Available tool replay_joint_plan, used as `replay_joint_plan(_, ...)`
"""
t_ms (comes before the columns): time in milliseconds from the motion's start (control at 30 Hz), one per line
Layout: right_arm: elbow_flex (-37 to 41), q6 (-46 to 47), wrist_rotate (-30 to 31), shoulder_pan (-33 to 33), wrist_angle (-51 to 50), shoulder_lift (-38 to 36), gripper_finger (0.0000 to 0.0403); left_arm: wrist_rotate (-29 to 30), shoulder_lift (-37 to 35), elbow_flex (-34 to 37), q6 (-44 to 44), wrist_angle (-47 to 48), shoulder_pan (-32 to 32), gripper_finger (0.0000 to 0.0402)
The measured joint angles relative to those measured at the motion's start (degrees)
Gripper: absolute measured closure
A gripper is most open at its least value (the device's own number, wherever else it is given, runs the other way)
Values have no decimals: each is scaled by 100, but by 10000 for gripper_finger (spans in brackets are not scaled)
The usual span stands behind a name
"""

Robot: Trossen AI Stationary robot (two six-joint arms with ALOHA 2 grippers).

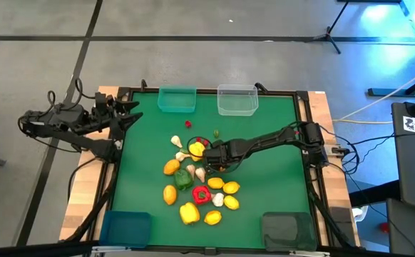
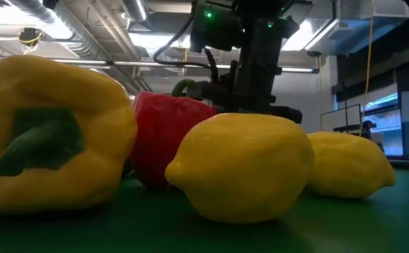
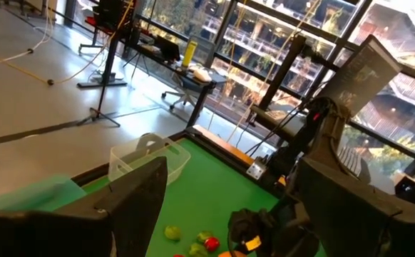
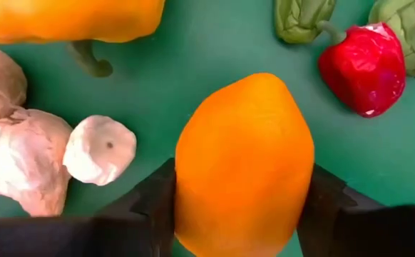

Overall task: Sort produce into baskets
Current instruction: Put the lemon into the black bin

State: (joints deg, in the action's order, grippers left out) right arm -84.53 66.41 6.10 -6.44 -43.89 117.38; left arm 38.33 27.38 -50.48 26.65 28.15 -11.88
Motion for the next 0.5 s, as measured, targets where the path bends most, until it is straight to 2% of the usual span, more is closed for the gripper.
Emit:
replay_joint_plan(200, -400, -94, -21, 0, -542, -31, 213, 0, 0, 0, -222, -3, 0, 93)
replay_joint_plan(400, -1471, -520, 265, -191, -1917, -53, 188, 37, 2, 0, -286, -8, 0, 93)
replay_joint_plan(500, -1900, -509, 351, -401, -2556, -57, 194, 81, 2, 0, -286, -5, 0, 93)
